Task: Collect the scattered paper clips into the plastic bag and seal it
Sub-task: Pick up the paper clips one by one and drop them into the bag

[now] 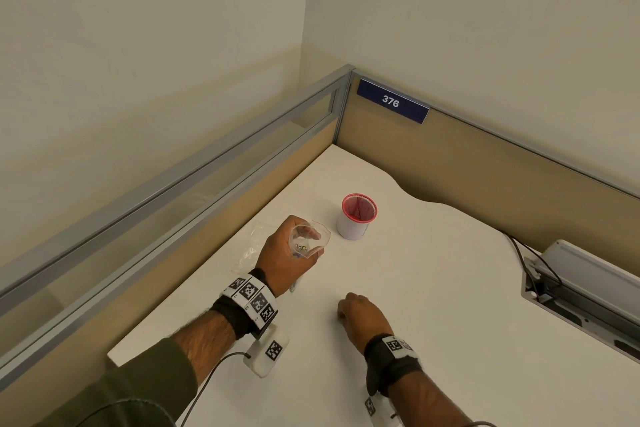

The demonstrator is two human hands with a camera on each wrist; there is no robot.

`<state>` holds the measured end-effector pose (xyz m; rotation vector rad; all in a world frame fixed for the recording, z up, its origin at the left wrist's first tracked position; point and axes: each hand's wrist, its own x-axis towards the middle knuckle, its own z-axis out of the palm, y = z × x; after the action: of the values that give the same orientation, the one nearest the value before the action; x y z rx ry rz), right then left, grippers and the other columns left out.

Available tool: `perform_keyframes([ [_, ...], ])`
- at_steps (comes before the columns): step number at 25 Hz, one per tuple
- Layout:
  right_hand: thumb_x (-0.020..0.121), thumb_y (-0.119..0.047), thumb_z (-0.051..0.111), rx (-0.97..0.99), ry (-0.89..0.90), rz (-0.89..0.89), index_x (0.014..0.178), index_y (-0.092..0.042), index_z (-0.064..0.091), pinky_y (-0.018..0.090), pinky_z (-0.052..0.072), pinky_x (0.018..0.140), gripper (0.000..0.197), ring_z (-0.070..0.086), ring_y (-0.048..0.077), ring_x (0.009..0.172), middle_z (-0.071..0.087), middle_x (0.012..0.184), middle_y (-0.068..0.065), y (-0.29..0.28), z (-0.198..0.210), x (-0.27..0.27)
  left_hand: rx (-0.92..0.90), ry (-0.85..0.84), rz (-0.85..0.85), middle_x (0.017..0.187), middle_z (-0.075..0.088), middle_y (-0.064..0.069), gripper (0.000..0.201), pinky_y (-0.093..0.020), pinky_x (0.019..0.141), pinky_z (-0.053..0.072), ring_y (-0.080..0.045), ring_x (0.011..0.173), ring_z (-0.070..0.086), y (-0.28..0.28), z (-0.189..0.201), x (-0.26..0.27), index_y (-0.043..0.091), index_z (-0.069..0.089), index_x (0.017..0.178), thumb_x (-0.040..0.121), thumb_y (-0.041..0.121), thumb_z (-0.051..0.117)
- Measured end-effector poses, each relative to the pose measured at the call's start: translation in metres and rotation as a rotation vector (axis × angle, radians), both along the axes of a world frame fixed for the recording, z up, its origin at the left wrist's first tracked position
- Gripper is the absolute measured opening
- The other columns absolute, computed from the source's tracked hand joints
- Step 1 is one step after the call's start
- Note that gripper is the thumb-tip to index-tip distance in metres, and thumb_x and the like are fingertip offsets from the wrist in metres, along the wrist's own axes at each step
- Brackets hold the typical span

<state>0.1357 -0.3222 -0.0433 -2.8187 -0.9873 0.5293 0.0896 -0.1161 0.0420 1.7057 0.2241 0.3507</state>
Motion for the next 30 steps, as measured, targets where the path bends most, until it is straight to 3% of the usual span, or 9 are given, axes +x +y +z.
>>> perform_keyframes([
  [4, 0.091, -0.014, 0.049, 0.076, 0.082, -0.128, 0.094, -0.013, 0.064, 0.022, 0.039, 0.075, 0.016, 0.053, 0.018, 0.085, 0.053, 0.091, -0.002, -0.005, 0.001, 0.006, 0.017, 0.008, -0.006, 0.105, 0.069, 0.001, 0.037, -0.041, 0.092, 0.058, -0.015, 0.111, 0.063, -0.001, -0.001, 0.001, 0.019, 0.055, 0.104, 0.078, 0.011, 0.080],
  [6, 0.088, -0.013, 0.053, 0.123, 0.118, -0.195, 0.094, -0.015, 0.066, 0.020, 0.041, 0.077, 0.014, 0.051, 0.014, 0.084, 0.053, 0.091, -0.006, -0.012, 0.004, 0.007, 0.015, 0.010, -0.009, 0.106, 0.069, 0.001, 0.038, -0.042, 0.092, 0.058, -0.015, 0.111, 0.063, 0.000, 0.000, 0.001, 0.019, 0.054, 0.105, 0.078, 0.011, 0.080],
  [9, 0.083, -0.012, 0.064, 0.282, 0.145, -0.319, 0.087, -0.016, 0.070, 0.024, 0.048, 0.077, 0.009, 0.059, 0.016, 0.083, 0.063, 0.090, -0.003, -0.019, 0.024, 0.013, 0.022, 0.013, -0.006, 0.106, 0.069, 0.002, 0.038, -0.041, 0.091, 0.058, -0.014, 0.111, 0.063, 0.000, -0.001, 0.002, 0.018, 0.054, 0.106, 0.079, 0.011, 0.080],
  [13, 0.080, -0.008, 0.072, 0.696, 0.158, -0.464, 0.080, -0.016, 0.071, 0.025, 0.053, 0.065, 0.008, 0.062, 0.015, 0.066, 0.071, 0.080, 0.002, -0.012, 0.087, 0.020, 0.018, 0.010, -0.011, 0.105, 0.069, 0.003, 0.037, -0.040, 0.092, 0.058, -0.012, 0.110, 0.064, -0.003, -0.005, 0.003, 0.017, 0.054, 0.105, 0.079, 0.010, 0.079],
  [17, 0.082, -0.009, 0.072, 0.956, 0.172, -0.402, 0.087, -0.011, 0.073, 0.021, 0.057, 0.063, 0.006, 0.063, 0.011, 0.065, 0.071, 0.080, 0.001, 0.018, 0.159, 0.019, 0.030, 0.000, -0.037, 0.105, 0.069, 0.004, 0.039, -0.040, 0.090, 0.058, -0.013, 0.109, 0.064, -0.007, -0.009, 0.006, 0.022, 0.055, 0.105, 0.076, 0.021, 0.079],
  [19, 0.083, -0.011, 0.071, 0.953, 0.165, -0.324, 0.091, -0.013, 0.073, 0.019, 0.057, 0.066, 0.008, 0.062, 0.009, 0.067, 0.071, 0.081, -0.001, 0.033, 0.175, 0.016, 0.056, -0.008, -0.047, 0.104, 0.069, 0.007, 0.039, -0.034, 0.088, 0.058, -0.011, 0.107, 0.064, -0.009, -0.010, 0.007, 0.025, 0.055, 0.106, 0.076, 0.025, 0.079],
  [23, 0.085, -0.019, 0.070, 0.880, 0.128, -0.255, 0.089, -0.022, 0.071, 0.018, 0.056, 0.071, 0.006, 0.064, 0.009, 0.078, 0.069, 0.087, -0.006, 0.056, 0.175, 0.012, 0.162, -0.005, -0.038, 0.096, 0.062, 0.021, 0.042, -0.006, 0.076, 0.049, 0.011, 0.095, 0.061, -0.017, -0.008, 0.011, 0.039, 0.049, 0.099, 0.079, 0.019, 0.080],
  [27, 0.087, -0.020, 0.067, 0.829, 0.123, -0.234, 0.092, -0.021, 0.070, 0.011, 0.050, 0.069, 0.006, 0.063, 0.007, 0.081, 0.069, 0.092, -0.003, 0.059, 0.171, 0.009, 0.160, 0.021, -0.039, 0.091, 0.063, 0.016, 0.040, -0.011, 0.071, 0.052, 0.002, 0.085, 0.066, -0.018, -0.011, 0.015, 0.029, 0.051, 0.102, 0.078, 0.021, 0.081],
  [30, 0.088, -0.015, 0.064, 0.814, 0.095, -0.236, 0.095, -0.021, 0.071, 0.010, 0.049, 0.070, 0.011, 0.063, 0.005, 0.082, 0.069, 0.092, -0.006, 0.055, 0.171, 0.010, 0.152, -0.007, -0.046, 0.093, 0.064, 0.017, 0.043, -0.013, 0.076, 0.053, 0.006, 0.089, 0.064, -0.017, -0.009, 0.015, 0.036, 0.050, 0.100, 0.078, 0.017, 0.081],
])
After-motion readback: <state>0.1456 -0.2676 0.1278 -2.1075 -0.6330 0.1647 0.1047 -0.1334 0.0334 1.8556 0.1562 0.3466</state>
